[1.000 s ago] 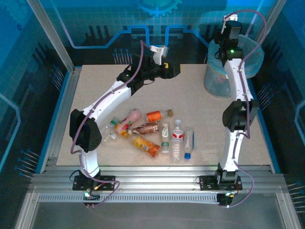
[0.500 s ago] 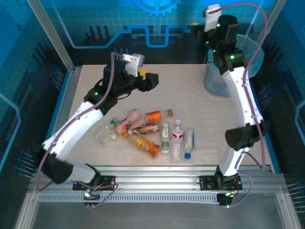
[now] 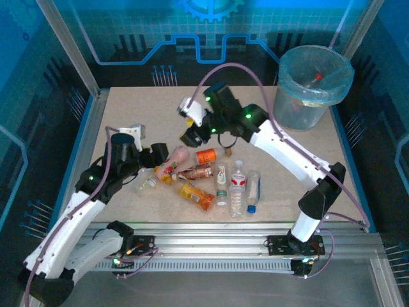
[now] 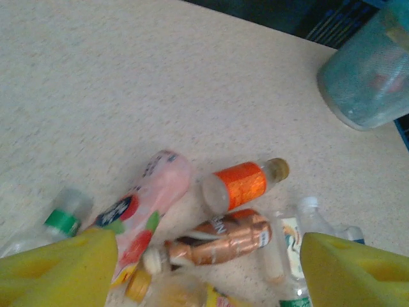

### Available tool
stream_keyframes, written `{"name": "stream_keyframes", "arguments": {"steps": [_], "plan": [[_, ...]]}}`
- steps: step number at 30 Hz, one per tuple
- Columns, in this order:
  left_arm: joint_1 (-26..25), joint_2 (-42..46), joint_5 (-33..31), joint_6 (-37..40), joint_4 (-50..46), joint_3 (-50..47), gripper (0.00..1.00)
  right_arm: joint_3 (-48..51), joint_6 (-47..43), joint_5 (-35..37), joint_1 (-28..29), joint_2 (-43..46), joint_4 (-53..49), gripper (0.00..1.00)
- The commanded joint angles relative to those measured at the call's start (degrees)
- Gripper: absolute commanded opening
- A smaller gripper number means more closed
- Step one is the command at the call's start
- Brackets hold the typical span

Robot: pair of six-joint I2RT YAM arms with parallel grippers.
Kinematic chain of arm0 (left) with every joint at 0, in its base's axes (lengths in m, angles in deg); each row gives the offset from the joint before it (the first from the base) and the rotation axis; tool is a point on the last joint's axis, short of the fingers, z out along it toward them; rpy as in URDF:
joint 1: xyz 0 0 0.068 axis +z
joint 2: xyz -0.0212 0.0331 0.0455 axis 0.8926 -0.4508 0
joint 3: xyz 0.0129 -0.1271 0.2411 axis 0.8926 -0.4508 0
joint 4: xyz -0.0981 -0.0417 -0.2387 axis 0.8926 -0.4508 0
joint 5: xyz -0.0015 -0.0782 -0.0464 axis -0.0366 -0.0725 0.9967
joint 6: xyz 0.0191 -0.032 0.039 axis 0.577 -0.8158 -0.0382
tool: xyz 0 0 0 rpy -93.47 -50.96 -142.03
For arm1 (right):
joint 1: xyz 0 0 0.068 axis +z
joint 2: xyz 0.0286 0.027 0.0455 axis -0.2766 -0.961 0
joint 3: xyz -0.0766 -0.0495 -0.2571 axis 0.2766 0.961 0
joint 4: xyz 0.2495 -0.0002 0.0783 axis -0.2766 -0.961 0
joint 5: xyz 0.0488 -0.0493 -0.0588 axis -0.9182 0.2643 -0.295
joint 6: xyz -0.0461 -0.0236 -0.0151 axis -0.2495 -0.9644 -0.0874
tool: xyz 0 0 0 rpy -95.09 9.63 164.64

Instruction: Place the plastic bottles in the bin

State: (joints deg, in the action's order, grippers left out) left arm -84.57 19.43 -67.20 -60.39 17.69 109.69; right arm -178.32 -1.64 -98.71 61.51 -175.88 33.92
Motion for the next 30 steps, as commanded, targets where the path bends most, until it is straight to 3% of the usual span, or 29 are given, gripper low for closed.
{"name": "stream_keyframes", "arguments": {"steps": [1,10,21,30], "plan": [[1.3,2.5,-2.6,-3.7,-6.4,-3.3,0.77,-1.9,5.7,1.1,2.6,-3.8,-9.0,0.59],[5.5,5.3,-0.3,-10.1,-1.9,-11.5,0.76,-1.6,15.1,1.7,6.6,-12.6,-5.0,0.57],[6.4,11.9,-14.6,-8.9,-5.7,-12.1,0.8,-10.6,11.8,7.3,12.5,-28.4,-8.8,0.53],[6.5,17.6,-17.0,-7.7,-5.4,-14.9,0.8,-16.8,11.7,12.3,15.0,-37.6,-13.7,0.52]]}}
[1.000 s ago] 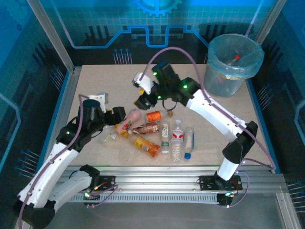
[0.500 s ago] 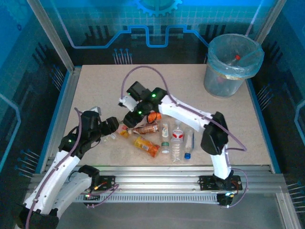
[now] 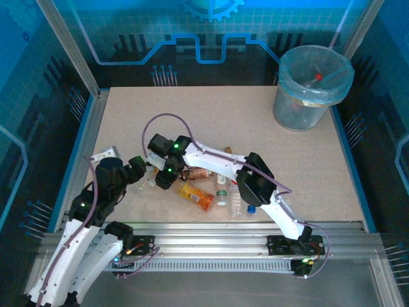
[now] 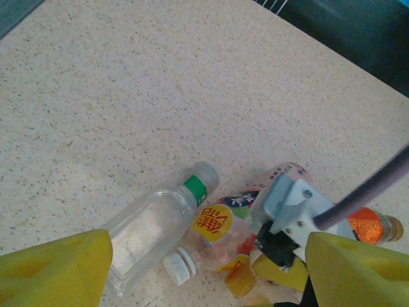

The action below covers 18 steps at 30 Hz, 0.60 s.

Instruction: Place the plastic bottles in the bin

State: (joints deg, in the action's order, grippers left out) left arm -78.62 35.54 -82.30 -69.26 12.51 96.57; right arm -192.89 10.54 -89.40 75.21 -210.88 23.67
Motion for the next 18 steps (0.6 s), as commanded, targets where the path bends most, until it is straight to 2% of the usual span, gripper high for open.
{"name": "stream_keyframes", "arguments": {"steps": [1,12,18], "plan": [[0.6,1.8,-1.8,1.2,-0.1,-2.0,0.8,-2.8,-0.7,4.0,1.5,-3.2,-3.9,0.52],[0.6,1.4,-1.8,2.9,1.0,-2.0,0.8,-8.3,-2.0,6.4,2.1,-6.7,-8.6,0.52],[0.6,1.2,-1.4,3.5,1.6,-1.8,0.8,-8.6,-2.4,5.6,2.4,-6.1,-9.3,0.41]]}}
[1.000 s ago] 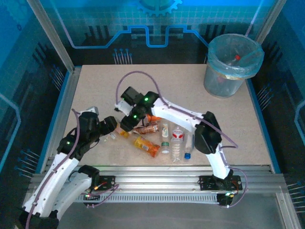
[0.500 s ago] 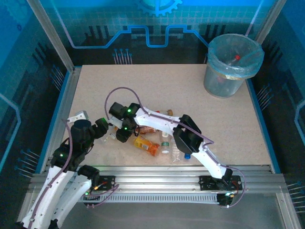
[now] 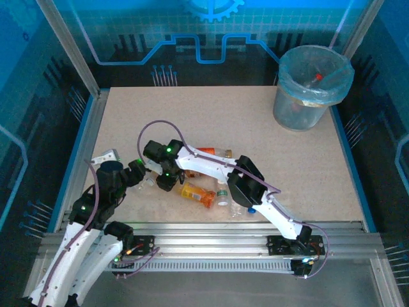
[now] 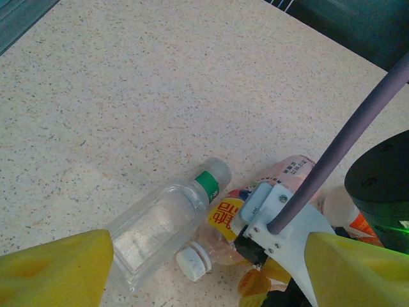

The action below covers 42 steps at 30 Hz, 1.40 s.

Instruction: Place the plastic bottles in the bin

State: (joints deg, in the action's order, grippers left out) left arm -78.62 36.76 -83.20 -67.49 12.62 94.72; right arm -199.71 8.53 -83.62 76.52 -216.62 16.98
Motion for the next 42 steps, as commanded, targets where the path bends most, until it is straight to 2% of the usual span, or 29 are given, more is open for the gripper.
{"name": "stream_keyframes", "arguments": {"steps": [1,5,11,19,25,34,38,42], "plan": [[0.6,-0.1,-0.3,1.8,1.6,0.1,0.8,-2.0,-0.5,-0.3,1.0,-0.3,-2.9,0.4],[0.7,-0.5,-0.4,2.7,2.0,0.9,0.8,-2.5,-1.0,-0.5,1.1,-0.1,-3.0,0.4],[0.7,-0.9,-0.1,3.4,2.9,1.7,0.8,-3.2,-1.3,-2.2,1.1,-2.3,-2.7,0.48],[0.7,-3.7,1.1,4.4,4.8,4.0,0.79,-5.6,-1.6,-2.9,1.0,-4.2,-3.4,0.46],[0.7,-4.5,2.6,4.5,5.8,4.7,0.78,-6.1,-2.3,-3.7,1.0,-1.7,-4.0,0.36],[0.7,-7.1,5.8,7.0,9.4,12.1,0.76,-5.0,-4.3,-16.0,-1.1,12.6,-3.6,0.28],[0.7,-11.5,8.3,6.9,13.1,17.9,0.73,-5.8,-5.8,-16.4,-5.1,20.1,-2.9,0.28],[0.2,-17.2,12.2,4.9,18.5,21.7,0.71,-7.6,-6.4,-13.0,-11.7,26.5,-0.1,0.25]]}}
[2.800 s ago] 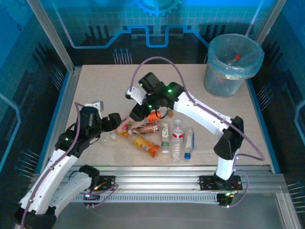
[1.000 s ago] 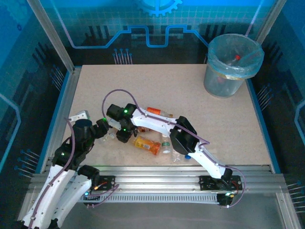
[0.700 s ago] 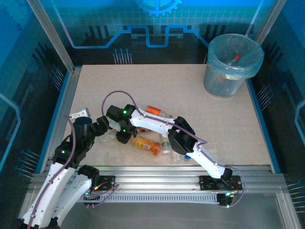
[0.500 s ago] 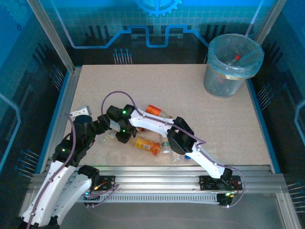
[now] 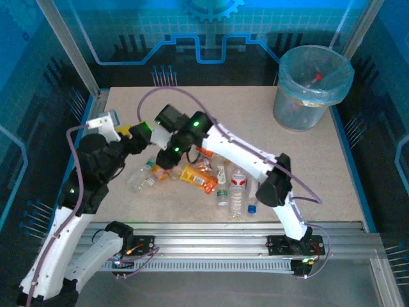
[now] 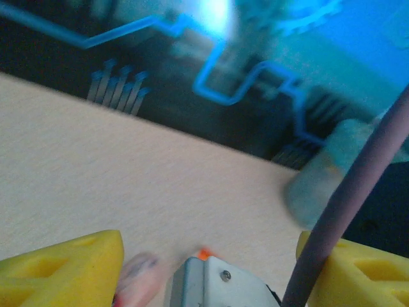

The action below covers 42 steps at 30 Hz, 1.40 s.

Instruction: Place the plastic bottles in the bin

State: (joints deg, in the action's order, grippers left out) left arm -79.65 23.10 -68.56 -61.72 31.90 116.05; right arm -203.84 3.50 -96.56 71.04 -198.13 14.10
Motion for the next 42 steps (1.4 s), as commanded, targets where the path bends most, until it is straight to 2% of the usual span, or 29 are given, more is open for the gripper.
{"name": "stream_keyframes", "arguments": {"steps": [1,3,7,9,11,16,18,20,24,29,32,34,38,42], "plan": [[0.7,-5.3,-1.5,-1.1,1.4,1.4,0.7,-3.9,-1.4,0.9,-8.4,9.4,4.1,0.24],[-1.4,-9.9,-0.8,-0.5,5.2,4.4,0.7,-4.6,-0.7,3.5,-12.7,11.3,7.6,0.23],[-8.9,-22.6,-0.3,4.9,9.5,15.1,0.7,-7.2,-1.2,10.5,-20.8,11.9,15.9,0.22],[-11.2,-28.6,1.8,6.9,10.4,20.5,0.71,-10.5,-2.3,14.0,-24.6,10.3,19.1,0.17],[-12.4,-34.1,3.1,6.8,11.4,25.8,0.71,-14.6,-2.9,19.1,-27.7,8.3,22.8,0.15],[-13.0,-44.7,8.1,5.4,19.9,33.0,0.71,-24.3,-2.6,21.3,-34.5,2.5,30.6,0.11],[-13.2,-49.6,11.8,5.1,22.1,37.5,0.71,-29.3,-2.2,22.9,-36.8,-0.9,31.8,0.04],[-13.2,-55.7,17.1,4.9,22.9,44.5,0.71,-32.5,-2.0,24.7,-38.8,-3.4,33.5,0.03],[-13.7,-68.1,22.5,3.4,21.5,58.2,0.71,-32.1,-5.0,30.5,-40.7,-4.9,37.8,0.05],[-15.2,-84.6,29.7,-0.2,18.3,80.9,0.7,-29.8,-9.3,37.3,-43.4,-5.3,41.0,0.04],[-16.4,-91.3,31.1,0.4,14.9,91.3,0.71,-25.8,-13.1,40.9,-44.6,-5.4,46.1,0.03],[-16.6,-91.9,30.7,0.6,15.6,91.0,0.71,-24.7,-15.7,43.2,-45.5,-6.2,49.4,0.0],[-16.6,-91.0,29.9,0.7,20.3,85.5,0.71,-24.9,-20.1,44.4,-47.2,-9.0,55.2,0.0],[-16.7,-91.8,28.1,0.8,21.1,84.8,0.72,-26.3,-25.1,47.0,-48.8,-12.5,63.4,0.0]]}}
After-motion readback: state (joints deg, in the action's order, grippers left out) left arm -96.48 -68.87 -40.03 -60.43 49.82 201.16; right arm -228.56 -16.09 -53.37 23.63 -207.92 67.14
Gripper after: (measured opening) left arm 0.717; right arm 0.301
